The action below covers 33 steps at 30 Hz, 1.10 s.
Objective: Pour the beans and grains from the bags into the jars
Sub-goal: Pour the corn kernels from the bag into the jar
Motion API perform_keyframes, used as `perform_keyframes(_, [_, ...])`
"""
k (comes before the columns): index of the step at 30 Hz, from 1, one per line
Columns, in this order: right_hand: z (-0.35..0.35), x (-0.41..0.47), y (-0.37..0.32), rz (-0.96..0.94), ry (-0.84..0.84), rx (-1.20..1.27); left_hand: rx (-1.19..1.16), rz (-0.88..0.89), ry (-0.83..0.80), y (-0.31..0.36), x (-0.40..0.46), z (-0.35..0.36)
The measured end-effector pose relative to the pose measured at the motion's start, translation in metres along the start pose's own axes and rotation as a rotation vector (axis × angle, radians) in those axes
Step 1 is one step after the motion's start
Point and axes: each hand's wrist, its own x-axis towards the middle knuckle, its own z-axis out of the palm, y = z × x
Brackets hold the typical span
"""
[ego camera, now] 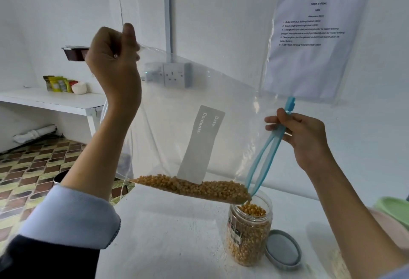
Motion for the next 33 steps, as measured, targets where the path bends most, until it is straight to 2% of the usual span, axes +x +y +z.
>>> perform_keyframes(11, [-0.008, -0.001, 0.021, 0.007, -0.208, 0.081, 0.051, -0.235, -0.572, -0.006, 0.008, -0.047])
perform_keyframes(14, [-0.006, -0.003, 0.023, 0.009, -0.199, 0.078, 0.127, -0.256, -0.686, -0.011, 0.003, -0.056])
perform_keyframes(18, [-0.003, -0.006, 0.024, 0.006, -0.085, 0.088, 0.213, -0.169, -0.597, -0.021, -0.005, -0.054])
perform_keyframes(21, [0.000, -0.010, 0.021, -0.020, -0.008, 0.065, 0.143, -0.165, -0.477, -0.020, -0.010, -0.044])
perform_keyframes(24, [0.004, -0.016, 0.016, -0.041, -0.003, 0.051, 0.080, -0.131, -0.410, -0.017, -0.007, -0.035])
perform_keyframes(33, [0.000, -0.021, 0.011, -0.088, 0.059, 0.068, -0.007, -0.127, -0.381, -0.012, -0.005, -0.019])
